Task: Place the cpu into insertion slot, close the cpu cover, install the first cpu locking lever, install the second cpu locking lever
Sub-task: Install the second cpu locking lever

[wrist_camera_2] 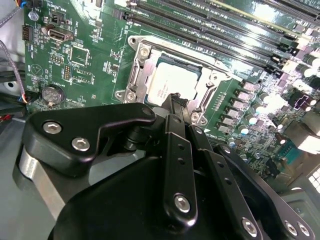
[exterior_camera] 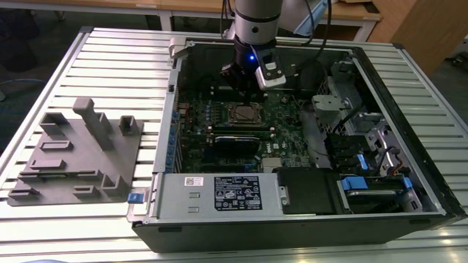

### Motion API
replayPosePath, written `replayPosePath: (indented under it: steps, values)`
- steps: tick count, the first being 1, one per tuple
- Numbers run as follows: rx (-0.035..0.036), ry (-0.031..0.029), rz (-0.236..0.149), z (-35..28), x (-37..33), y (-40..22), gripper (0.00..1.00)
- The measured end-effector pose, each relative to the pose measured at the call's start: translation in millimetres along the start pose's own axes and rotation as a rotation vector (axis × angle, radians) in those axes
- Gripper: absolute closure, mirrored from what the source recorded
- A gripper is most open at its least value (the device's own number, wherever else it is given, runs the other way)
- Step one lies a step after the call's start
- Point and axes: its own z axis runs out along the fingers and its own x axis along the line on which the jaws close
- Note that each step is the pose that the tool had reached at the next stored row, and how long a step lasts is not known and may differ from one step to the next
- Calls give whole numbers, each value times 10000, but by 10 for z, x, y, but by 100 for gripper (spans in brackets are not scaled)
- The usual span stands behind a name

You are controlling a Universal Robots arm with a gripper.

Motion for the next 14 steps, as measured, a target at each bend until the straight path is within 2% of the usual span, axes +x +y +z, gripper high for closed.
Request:
replayPosePath:
  steps: [5, 14]
  values:
    - [0, 0, 2, -2, -10, -49, 89]
    - [-1, -1, 2, -7, -34, -181, 89]
